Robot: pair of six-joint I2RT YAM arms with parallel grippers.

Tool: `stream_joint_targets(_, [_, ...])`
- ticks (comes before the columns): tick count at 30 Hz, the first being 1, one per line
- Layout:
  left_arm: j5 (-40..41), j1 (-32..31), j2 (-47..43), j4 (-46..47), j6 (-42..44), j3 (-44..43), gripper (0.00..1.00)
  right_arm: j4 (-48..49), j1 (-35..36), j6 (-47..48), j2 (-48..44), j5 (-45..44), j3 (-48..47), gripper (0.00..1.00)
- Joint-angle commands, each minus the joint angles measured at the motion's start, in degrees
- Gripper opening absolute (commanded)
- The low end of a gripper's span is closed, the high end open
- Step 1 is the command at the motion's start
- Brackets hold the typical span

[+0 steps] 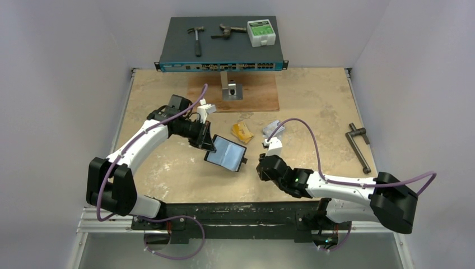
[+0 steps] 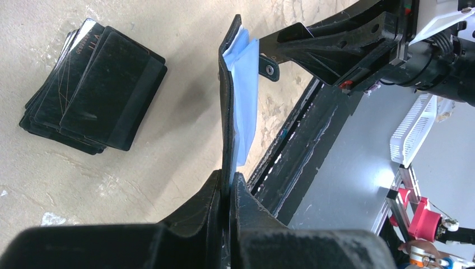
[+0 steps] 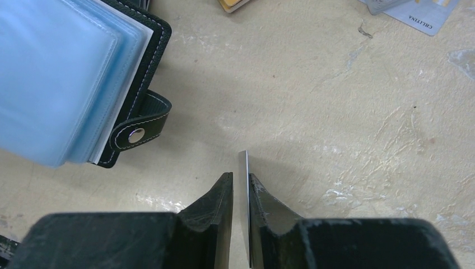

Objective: Put the credit cards into the card holder
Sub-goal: Insert the credit card into the card holder.

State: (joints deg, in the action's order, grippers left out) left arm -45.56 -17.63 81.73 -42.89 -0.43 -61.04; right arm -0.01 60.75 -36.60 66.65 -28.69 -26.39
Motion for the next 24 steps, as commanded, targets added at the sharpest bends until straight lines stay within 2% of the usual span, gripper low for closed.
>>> stream_joint_targets(1, [-0.68, 0.58, -1.42, 1.35, -0.81, -1.02, 0.00, -1.06, 0.33, -1.49, -0.37, 0.29, -1.13, 0.13])
stream_joint_targets(7, [-0.42, 0.75, -1.40, 1.45, -0.97, -1.13, 0.00, -1.51, 0.28, -1.37, -0.71, 0.88, -0.95, 0.13])
stream_joint_targets(16, [-0.36, 0.75, -1.47, 1.44, -1.17, -1.27, 0.00, -3.17, 0.29, -2.22, -1.72, 2.77, -0.76, 0.19])
stream_joint_targets(18, [-0.27, 0.75, -1.47, 1.43, -1.29, -1.29, 0.00, -3.47, 0.31, -2.33, -1.86, 2.53, -0.81, 0.15])
stream_joint_targets(21, [-0.23, 0.75, -1.45, 1.45, -1.29, -1.28, 0.00, -3.85, 0.33, -2.42, -2.02, 1.93, -1.08, 0.00])
stream_joint_targets(24, [-0.27, 0.75, -1.30, 1.34, -1.27, -1.32, 0.00, -4.64, 0.33, -2.23, -1.48, 1.24, -2.08, 0.00])
